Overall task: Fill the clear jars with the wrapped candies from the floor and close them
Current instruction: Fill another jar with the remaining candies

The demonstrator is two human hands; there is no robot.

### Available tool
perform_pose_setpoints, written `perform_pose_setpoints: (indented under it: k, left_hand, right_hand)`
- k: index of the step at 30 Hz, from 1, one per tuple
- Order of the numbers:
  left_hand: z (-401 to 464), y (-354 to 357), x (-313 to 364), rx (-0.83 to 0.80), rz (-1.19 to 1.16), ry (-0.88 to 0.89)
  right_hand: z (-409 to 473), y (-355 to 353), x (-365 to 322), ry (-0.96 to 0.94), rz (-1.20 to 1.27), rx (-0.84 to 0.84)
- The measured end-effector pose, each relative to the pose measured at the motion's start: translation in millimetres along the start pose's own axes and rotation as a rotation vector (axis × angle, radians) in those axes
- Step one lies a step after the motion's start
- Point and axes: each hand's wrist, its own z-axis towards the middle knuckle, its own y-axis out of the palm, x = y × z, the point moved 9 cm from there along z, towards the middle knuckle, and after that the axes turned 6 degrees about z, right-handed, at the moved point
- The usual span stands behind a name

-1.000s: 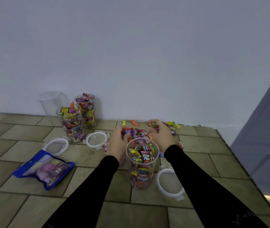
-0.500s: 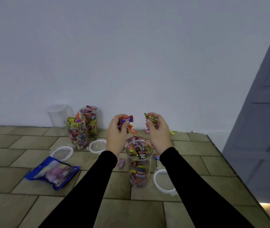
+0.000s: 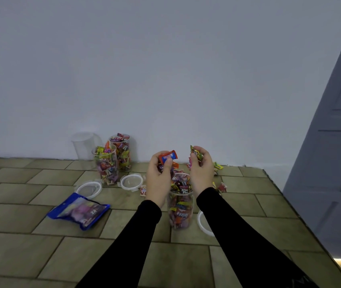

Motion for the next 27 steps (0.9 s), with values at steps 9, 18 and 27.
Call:
perform_pose_setpoints:
  k: [9,18,27]
  left_hand:
    - [-4.0,6.6,-7.5,-0.047,0.032,-0.035]
    - [-7.7,15.3,-3.2,-0.099,0.044,-0.06]
    - [-12.0,-6.3,-11.1,0.029,-0.063,-0.043]
  right_hand:
    - [0.0,2.0,3.7,0.012,-0.053,-0.015]
    - [0.6,2.7,6.7,0.006,-0.062,-0.025]
    - [-1.2,4.8,4.9,-0.007,-0.082,-0.062]
